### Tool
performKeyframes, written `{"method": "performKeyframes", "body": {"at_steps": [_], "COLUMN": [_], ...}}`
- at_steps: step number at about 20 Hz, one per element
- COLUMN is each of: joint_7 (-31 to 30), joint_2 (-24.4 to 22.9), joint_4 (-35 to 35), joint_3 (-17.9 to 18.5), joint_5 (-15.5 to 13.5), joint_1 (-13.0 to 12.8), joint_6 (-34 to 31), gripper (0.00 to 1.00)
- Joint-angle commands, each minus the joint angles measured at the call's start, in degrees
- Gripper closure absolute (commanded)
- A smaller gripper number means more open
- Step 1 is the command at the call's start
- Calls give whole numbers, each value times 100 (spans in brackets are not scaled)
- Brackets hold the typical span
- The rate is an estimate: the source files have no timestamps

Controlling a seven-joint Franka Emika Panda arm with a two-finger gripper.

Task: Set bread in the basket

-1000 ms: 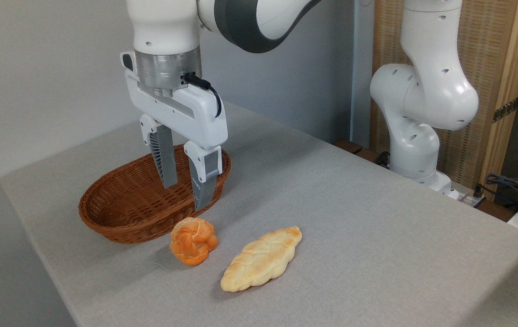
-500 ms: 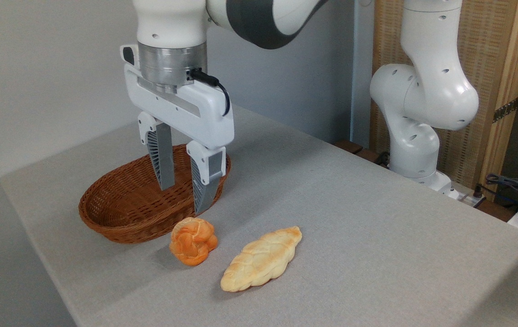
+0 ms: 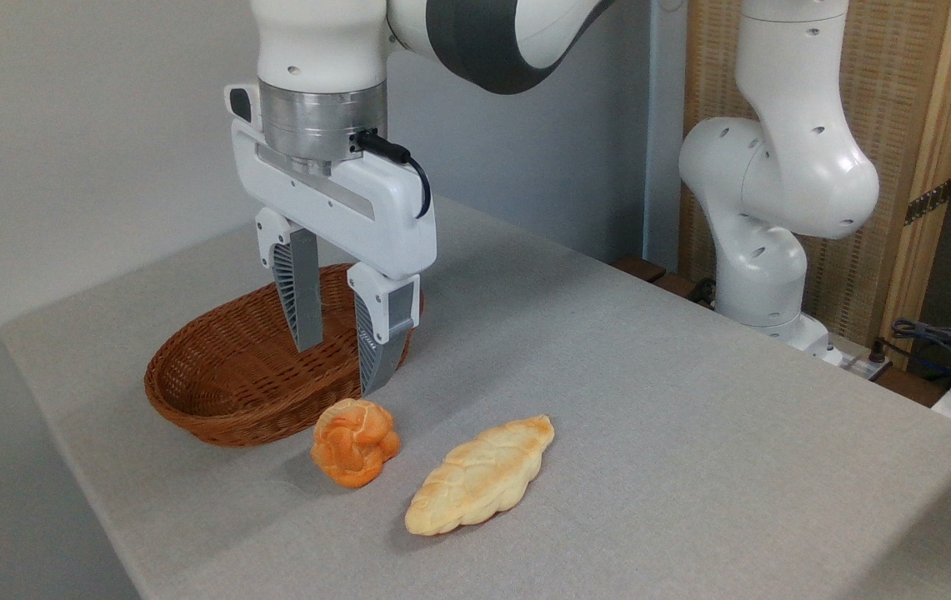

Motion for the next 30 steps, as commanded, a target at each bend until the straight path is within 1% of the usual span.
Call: {"method": "performKeyframes", "body": {"at_steps": [1, 8, 12, 14, 30], "joint_7": [123, 123, 132, 132, 114], "joint_2": [63, 107, 107, 107, 90], "joint_4": [47, 47, 56, 56, 47], "joint_3": [25, -2, 51, 51, 60], "joint_5": [-92, -74, -74, -57, -57], "joint_1": [-17, -25, -17, -17, -8], "joint_6": [69, 157, 192, 306, 306], "gripper": [0, 0, 0, 0, 0]}}
